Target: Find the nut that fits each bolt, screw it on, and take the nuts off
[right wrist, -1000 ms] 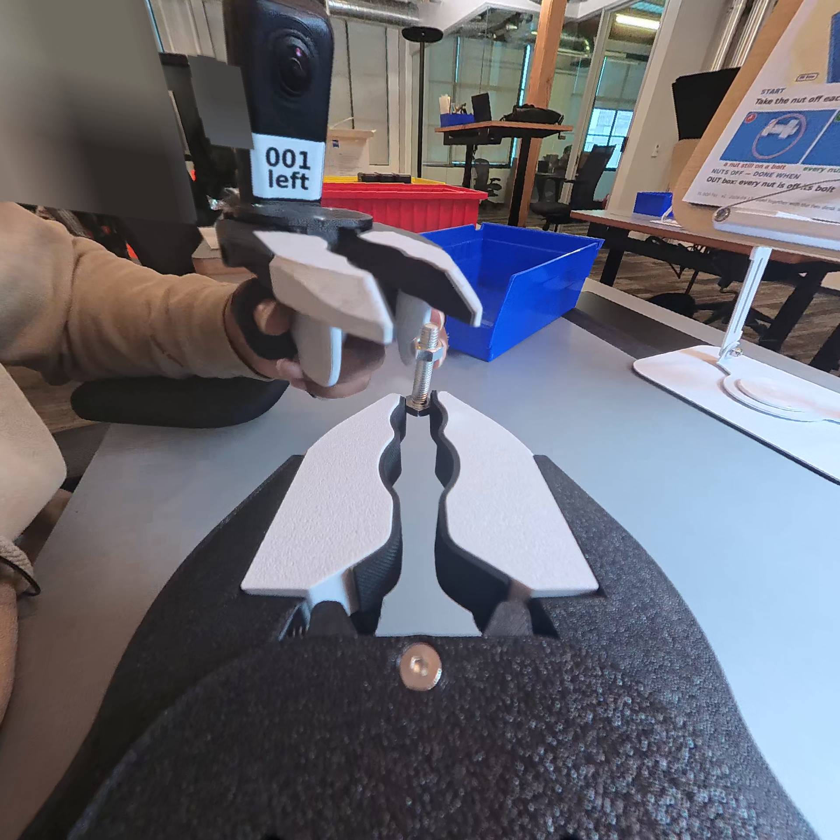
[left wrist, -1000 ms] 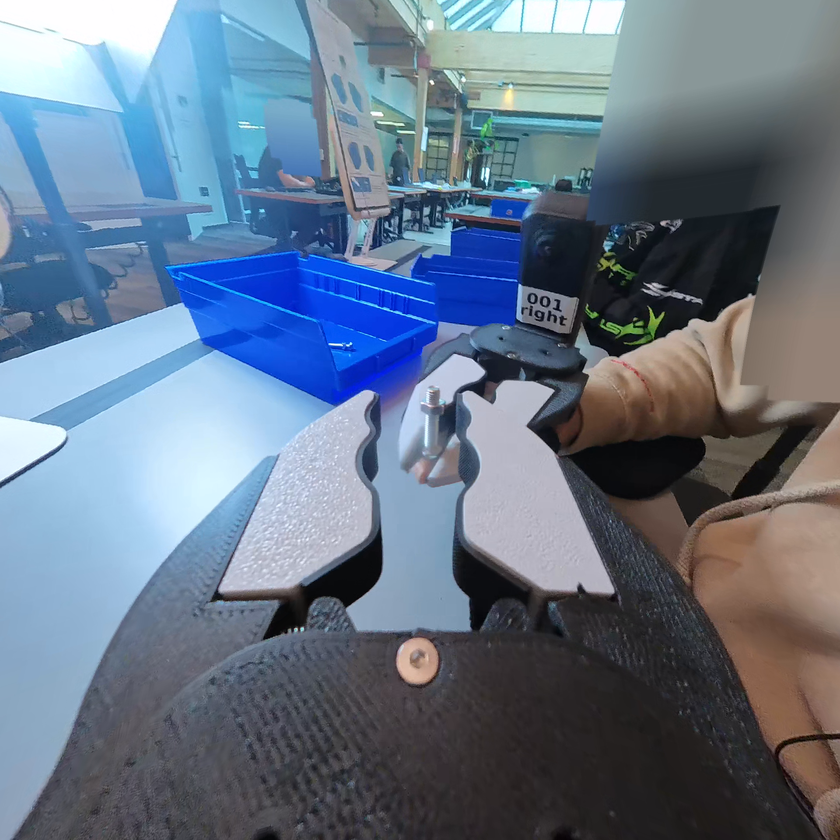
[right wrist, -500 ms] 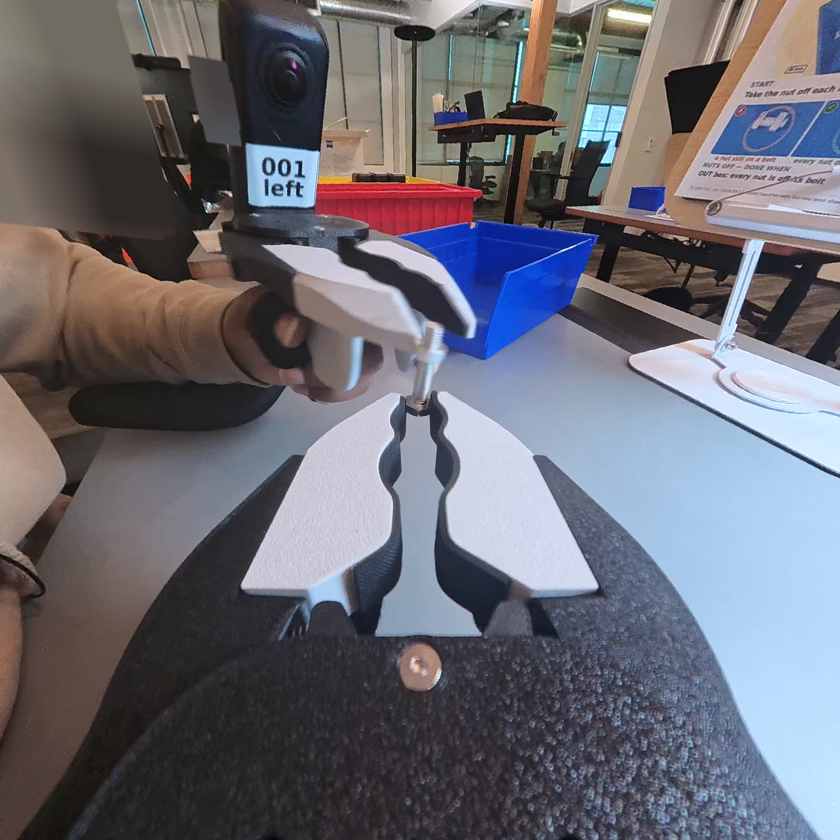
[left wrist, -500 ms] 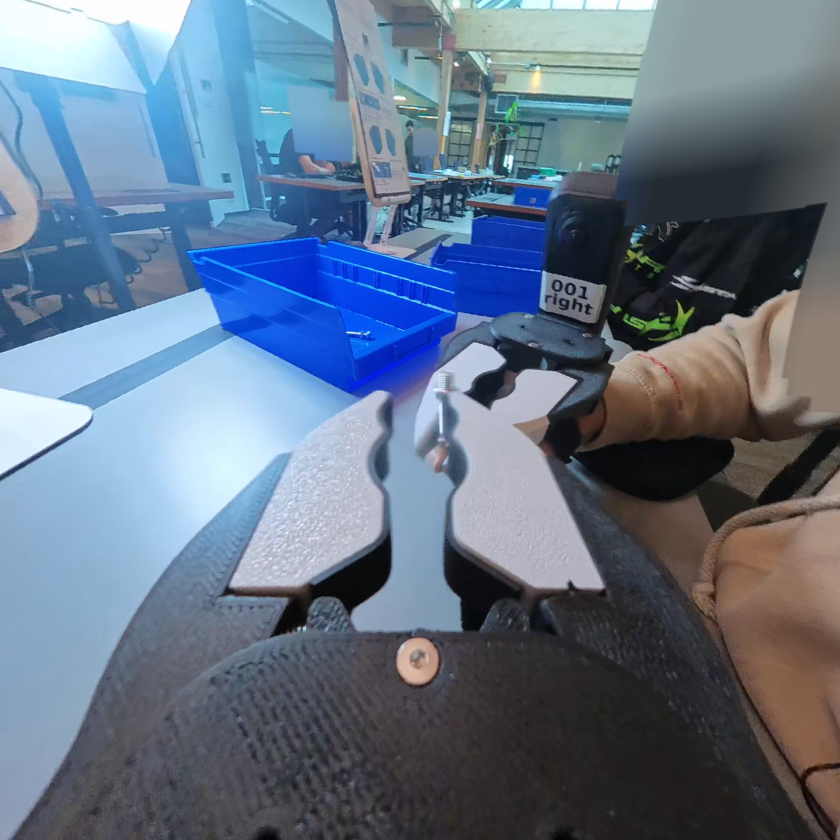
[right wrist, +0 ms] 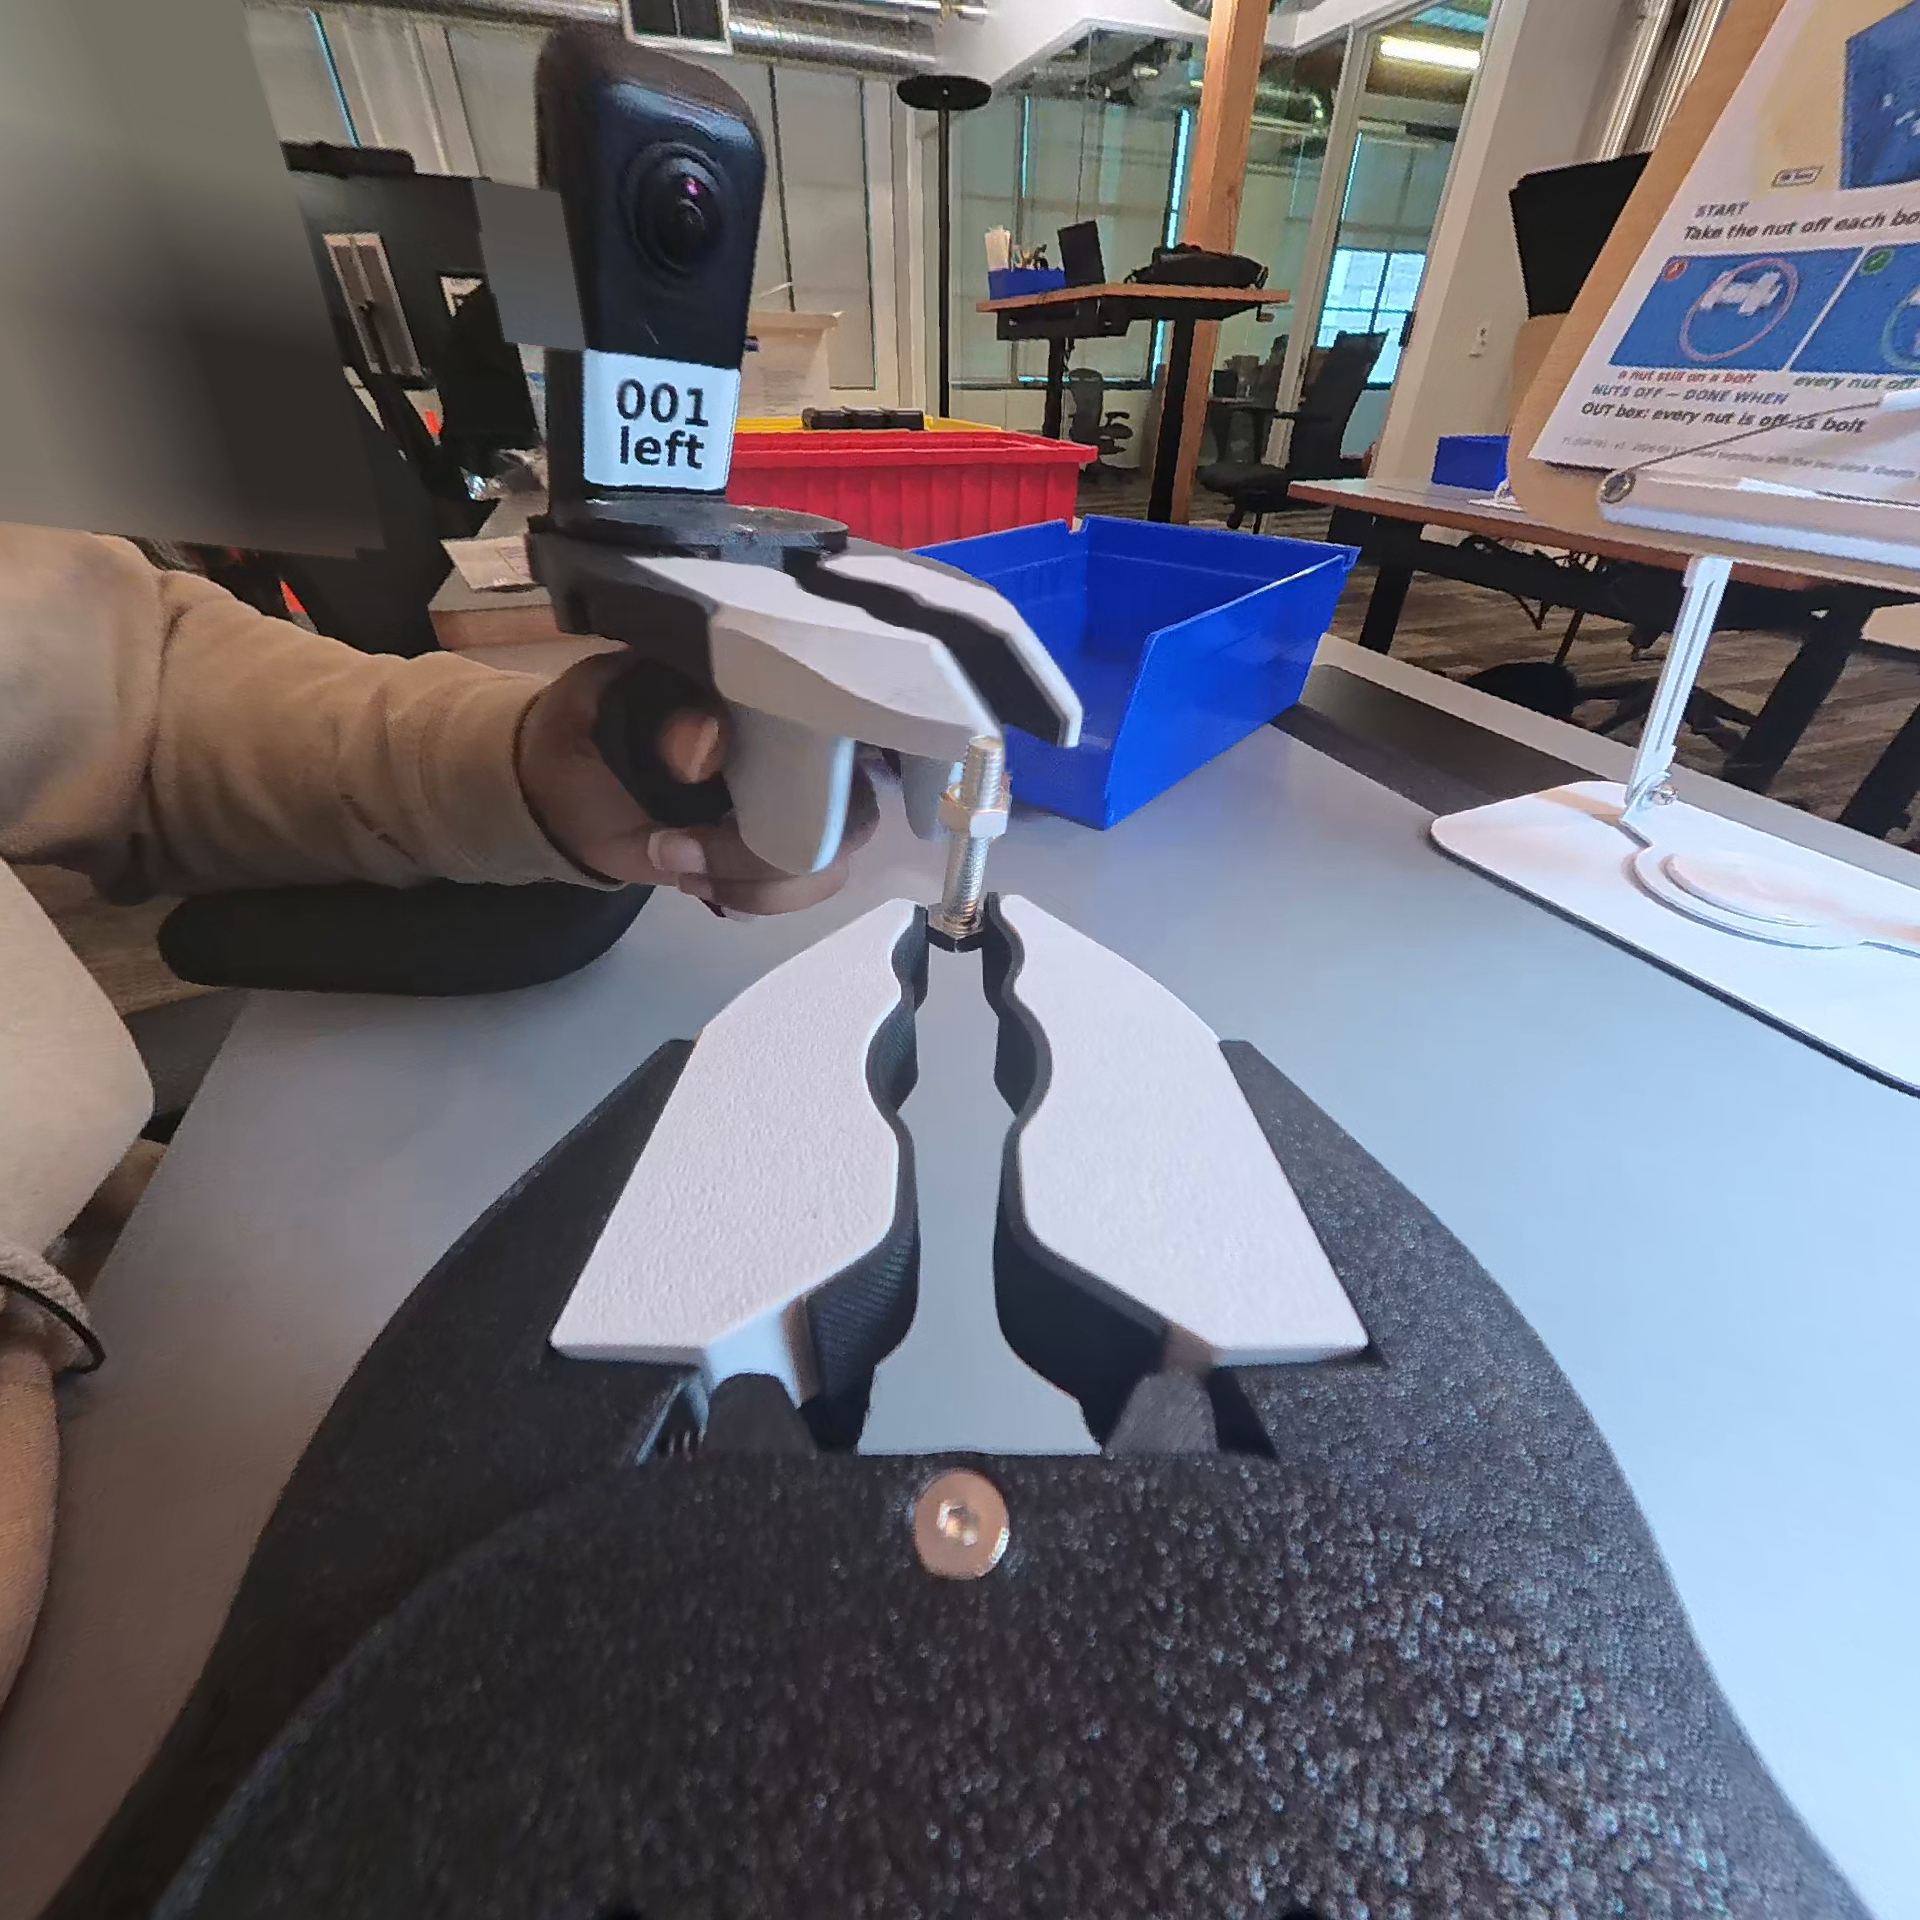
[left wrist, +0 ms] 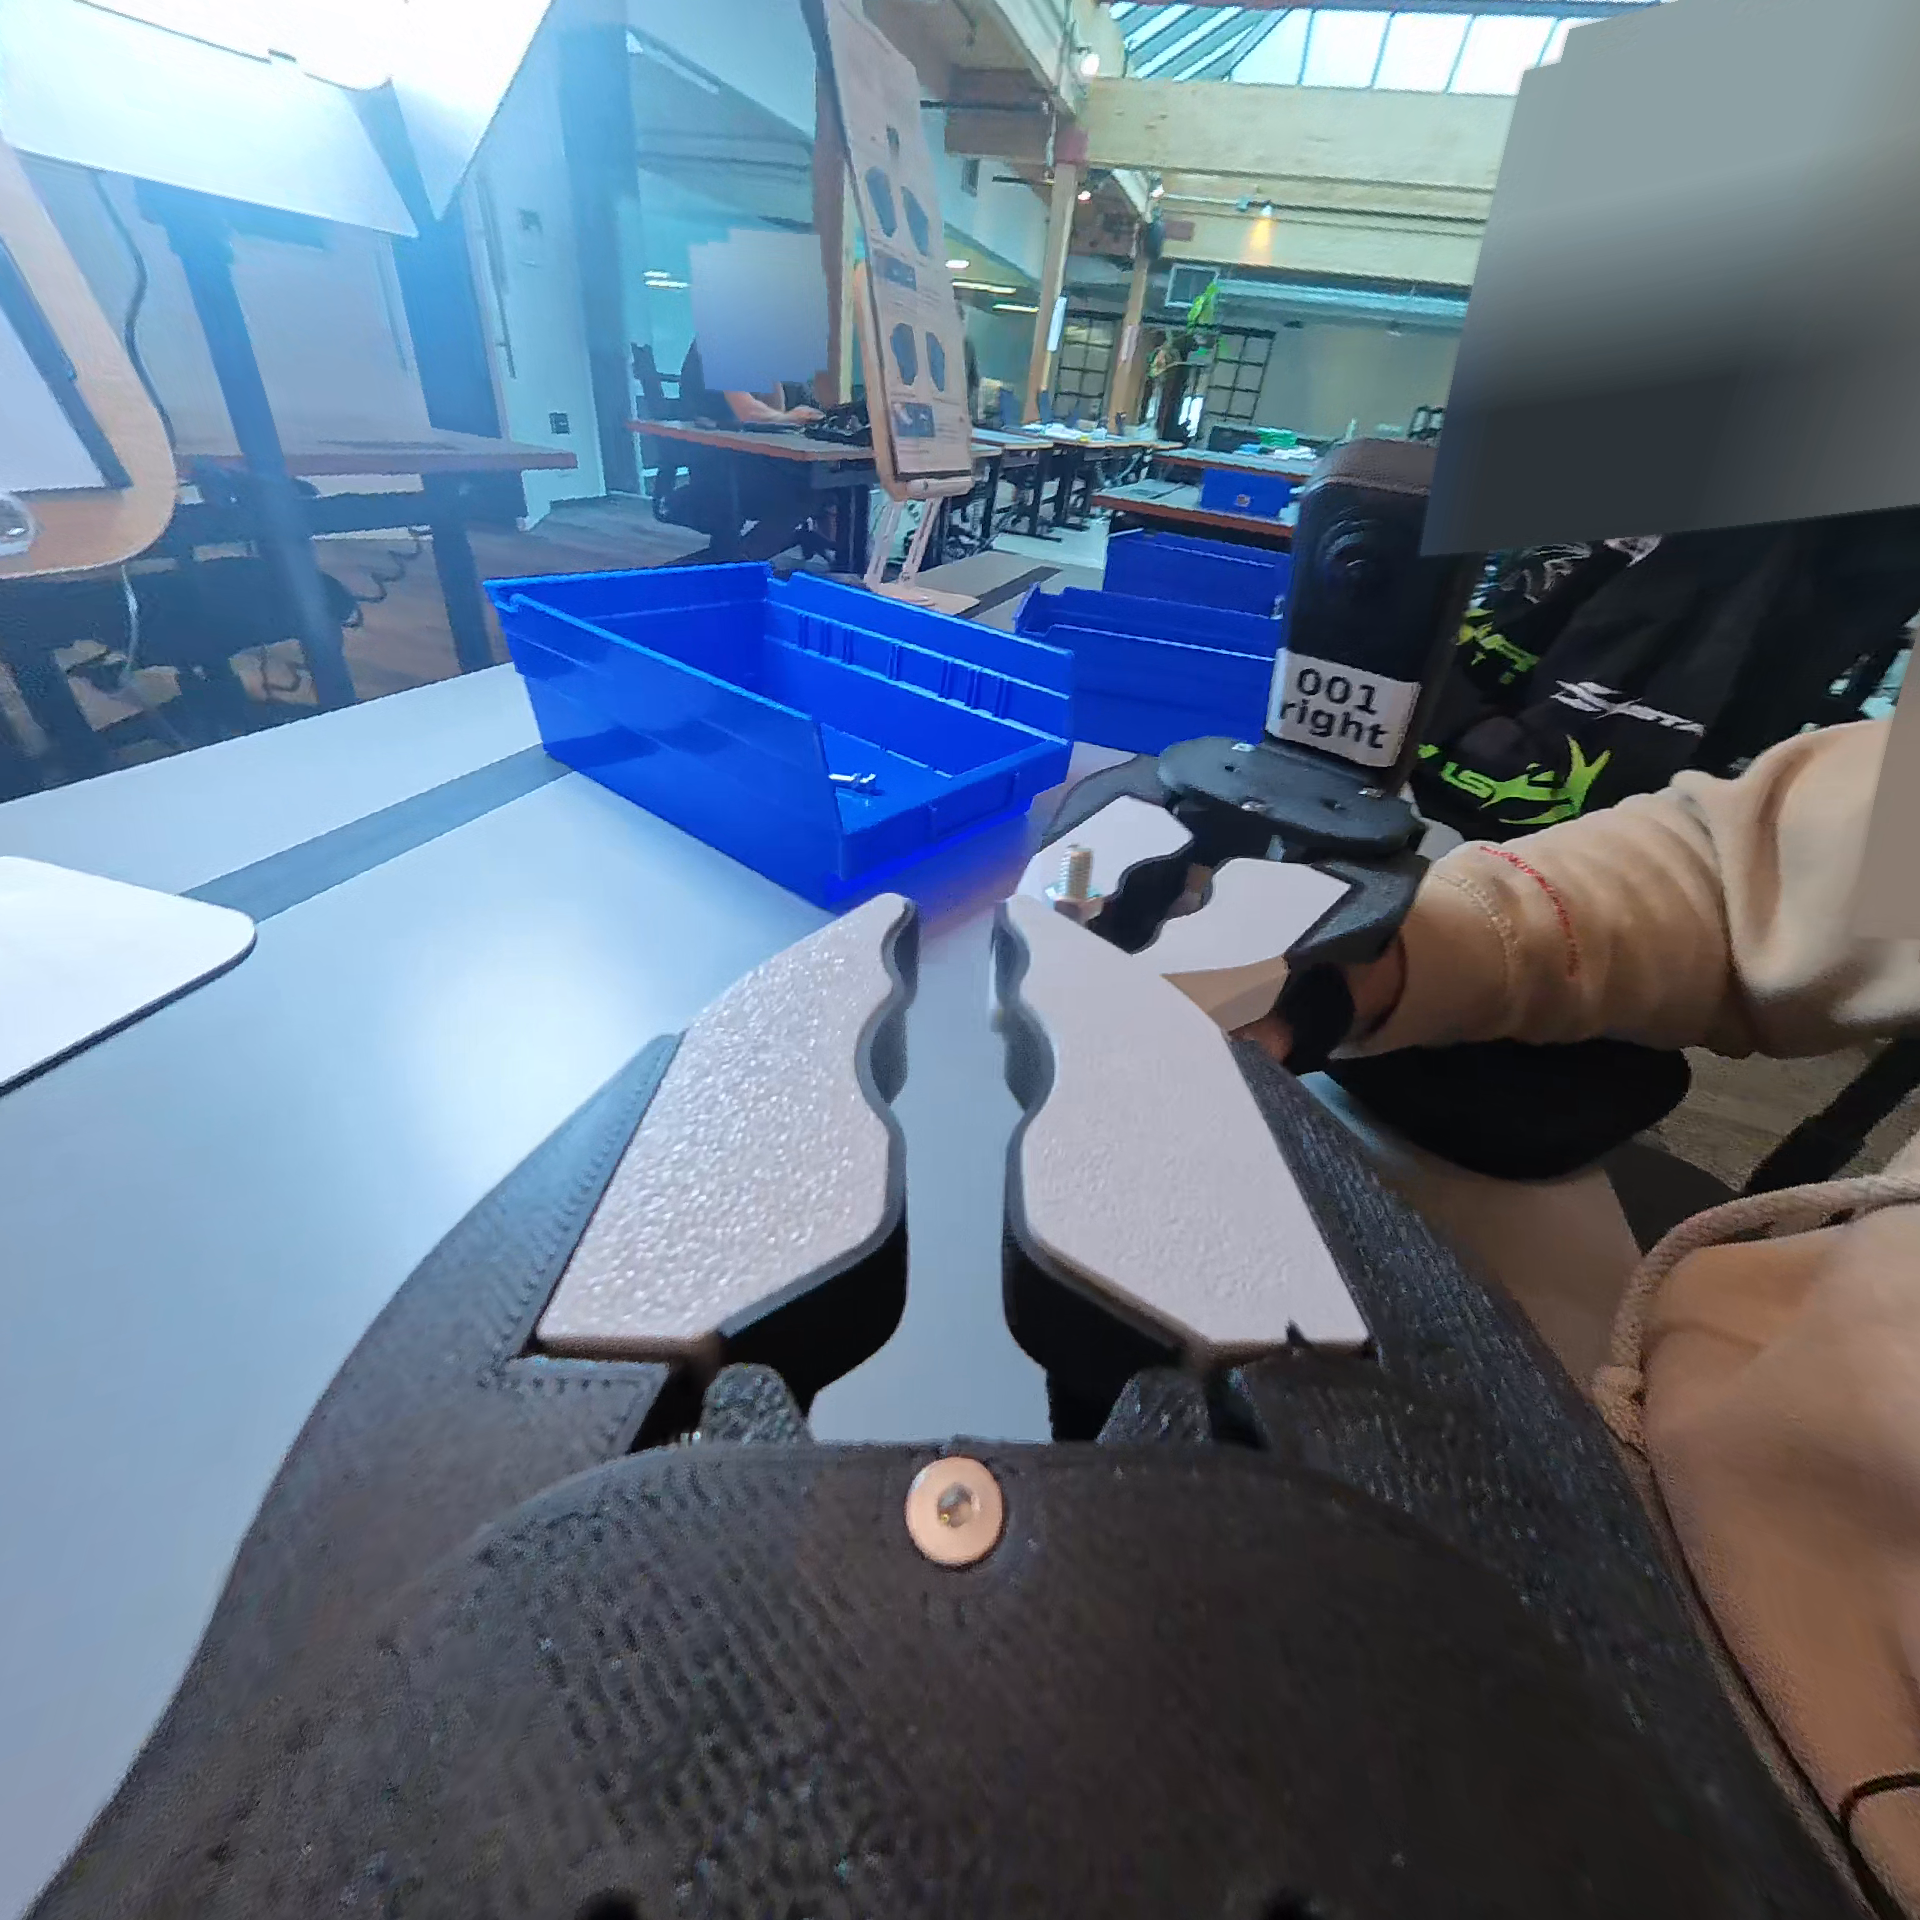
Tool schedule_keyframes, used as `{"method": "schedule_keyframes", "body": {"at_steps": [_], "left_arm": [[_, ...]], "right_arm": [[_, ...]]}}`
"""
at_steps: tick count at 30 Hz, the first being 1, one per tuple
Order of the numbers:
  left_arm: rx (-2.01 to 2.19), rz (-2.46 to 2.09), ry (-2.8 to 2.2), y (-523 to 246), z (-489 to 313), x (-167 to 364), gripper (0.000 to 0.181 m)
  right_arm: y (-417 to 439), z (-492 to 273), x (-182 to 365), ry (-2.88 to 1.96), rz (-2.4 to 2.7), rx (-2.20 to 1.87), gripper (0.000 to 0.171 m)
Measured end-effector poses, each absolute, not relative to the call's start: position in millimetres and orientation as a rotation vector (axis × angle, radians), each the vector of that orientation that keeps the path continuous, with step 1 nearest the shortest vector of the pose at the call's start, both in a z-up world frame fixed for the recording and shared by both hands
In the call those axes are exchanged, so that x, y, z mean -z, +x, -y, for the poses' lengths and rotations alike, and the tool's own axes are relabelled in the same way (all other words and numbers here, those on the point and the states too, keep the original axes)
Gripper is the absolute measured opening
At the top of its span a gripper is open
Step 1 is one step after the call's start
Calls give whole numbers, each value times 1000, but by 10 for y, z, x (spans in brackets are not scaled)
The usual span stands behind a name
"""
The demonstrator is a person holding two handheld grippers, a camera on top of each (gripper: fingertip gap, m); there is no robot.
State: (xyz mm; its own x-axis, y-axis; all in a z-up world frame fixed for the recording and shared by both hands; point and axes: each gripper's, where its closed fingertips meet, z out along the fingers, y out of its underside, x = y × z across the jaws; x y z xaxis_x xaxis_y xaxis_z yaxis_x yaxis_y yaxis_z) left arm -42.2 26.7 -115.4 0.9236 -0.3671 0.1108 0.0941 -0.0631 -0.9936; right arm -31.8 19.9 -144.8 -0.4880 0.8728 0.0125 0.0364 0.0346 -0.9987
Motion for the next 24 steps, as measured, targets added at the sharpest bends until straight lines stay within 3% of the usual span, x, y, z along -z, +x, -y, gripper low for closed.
{"method": "schedule_keyframes", "body": {"at_steps": [3, 8, 14, 16, 18, 24], "left_arm": [[401, -291, -1582, -255, -256, 1149, 31], [358, -220, -1603, -417, -279, 1171, 10], [391, -283, -1583, -264, -267, 1153, 32], [360, -279, -1603, -286, -289, 1189, 29], [343, -219, -1611, -407, -298, 1185, 11], [395, -268, -1583, -301, -272, 1151, 29]], "right_arm": [[-329, -190, 1471, -946, 1630, -1528, 10], [-316, -200, 1441, -938, 1618, -1540, 10], [-331, -191, 1465, -947, 1629, -1528, 10], [-327, -182, 1463, -943, 1631, -1527, 10], [-322, -201, 1449, -944, 1621, -1536, 10], [-330, -204, 1457, -950, 1623, -1532, 10]]}}
